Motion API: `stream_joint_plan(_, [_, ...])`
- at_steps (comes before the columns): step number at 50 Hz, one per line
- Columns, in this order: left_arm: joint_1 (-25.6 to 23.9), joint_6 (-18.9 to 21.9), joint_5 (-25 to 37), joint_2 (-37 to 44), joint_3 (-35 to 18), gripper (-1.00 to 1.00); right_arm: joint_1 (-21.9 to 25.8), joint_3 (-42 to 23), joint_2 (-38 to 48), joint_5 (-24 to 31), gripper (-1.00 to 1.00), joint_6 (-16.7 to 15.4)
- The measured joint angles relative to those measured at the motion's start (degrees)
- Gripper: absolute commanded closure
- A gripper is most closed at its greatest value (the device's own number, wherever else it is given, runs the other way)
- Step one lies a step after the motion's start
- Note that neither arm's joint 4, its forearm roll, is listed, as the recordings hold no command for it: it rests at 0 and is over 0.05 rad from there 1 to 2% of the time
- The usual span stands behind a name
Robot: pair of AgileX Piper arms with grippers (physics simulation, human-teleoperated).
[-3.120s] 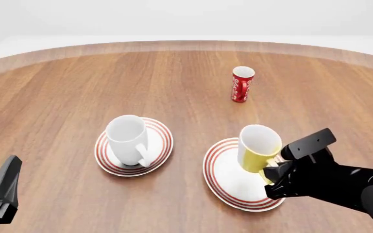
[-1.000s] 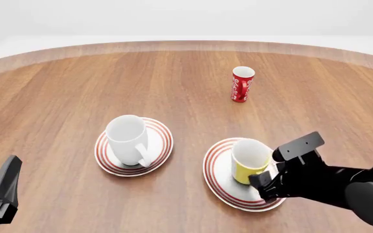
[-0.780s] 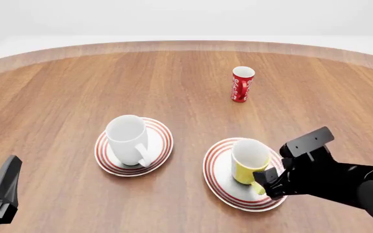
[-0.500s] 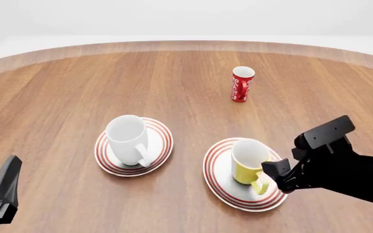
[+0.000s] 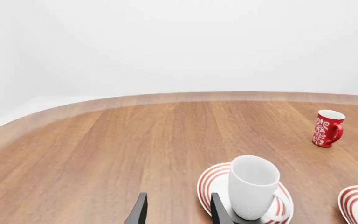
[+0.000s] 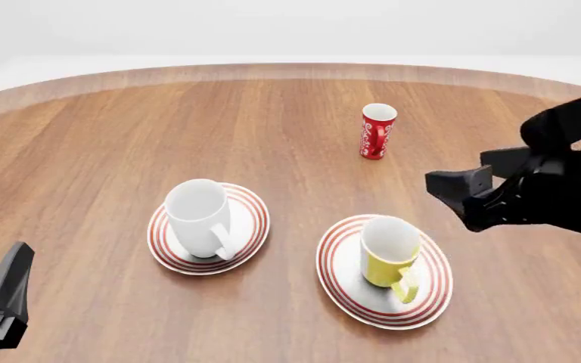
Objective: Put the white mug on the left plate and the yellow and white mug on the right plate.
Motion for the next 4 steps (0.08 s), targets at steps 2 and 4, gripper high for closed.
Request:
stream_joint_plan(2, [0.0,0.0,0.0,0.0,0.0,-1.0,0.12,-0.95,-0.04,0.09,-1.0,0.15])
stream_joint_plan(4, [0.0,0.0,0.0,0.0,0.0,-1.0,0.21,-1.76,-0.05,0.03,-1.0,0.28])
